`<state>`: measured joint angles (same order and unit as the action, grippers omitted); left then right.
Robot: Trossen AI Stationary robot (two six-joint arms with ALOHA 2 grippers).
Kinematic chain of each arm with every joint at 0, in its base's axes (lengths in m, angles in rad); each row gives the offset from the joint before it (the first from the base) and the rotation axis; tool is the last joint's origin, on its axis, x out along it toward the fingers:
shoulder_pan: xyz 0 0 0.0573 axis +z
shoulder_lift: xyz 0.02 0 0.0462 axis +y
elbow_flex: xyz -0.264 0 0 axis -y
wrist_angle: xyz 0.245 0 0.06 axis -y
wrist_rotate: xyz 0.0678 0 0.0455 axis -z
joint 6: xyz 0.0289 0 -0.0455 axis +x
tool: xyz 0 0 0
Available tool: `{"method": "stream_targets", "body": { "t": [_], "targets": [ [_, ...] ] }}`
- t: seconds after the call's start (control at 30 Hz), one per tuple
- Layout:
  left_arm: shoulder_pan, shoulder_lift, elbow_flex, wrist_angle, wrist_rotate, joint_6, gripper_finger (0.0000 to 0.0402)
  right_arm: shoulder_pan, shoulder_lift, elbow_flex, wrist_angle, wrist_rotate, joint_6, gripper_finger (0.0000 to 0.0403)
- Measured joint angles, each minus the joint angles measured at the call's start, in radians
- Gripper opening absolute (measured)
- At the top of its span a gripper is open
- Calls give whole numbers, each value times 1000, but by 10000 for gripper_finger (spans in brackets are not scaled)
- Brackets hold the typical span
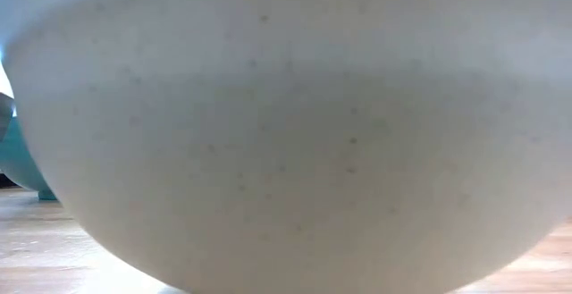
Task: Nest bowls inside each other
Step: Stack the top blue bowl on the orange bowl
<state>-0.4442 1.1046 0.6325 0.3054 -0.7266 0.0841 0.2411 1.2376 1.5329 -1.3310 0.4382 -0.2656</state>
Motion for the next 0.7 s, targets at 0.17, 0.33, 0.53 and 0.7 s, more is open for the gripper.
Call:
{"method": "stream_targets", "body": {
  "t": [0.17,0.33,0.53,0.7],
  "targets": [
    [0,-1,15,1,-1,1,0,169,1,-1,30,8,-28,13],
    [1,-1,24,1,-16,94,0,227,51,-1,63,16,-88,13],
    [17,-1,26,-4,-16,113,0,233,130,-2,62,-4,-176,13],
    [33,-2,31,-137,142,69,0,229,184,-2,61,-30,-260,13]
  ]
}}
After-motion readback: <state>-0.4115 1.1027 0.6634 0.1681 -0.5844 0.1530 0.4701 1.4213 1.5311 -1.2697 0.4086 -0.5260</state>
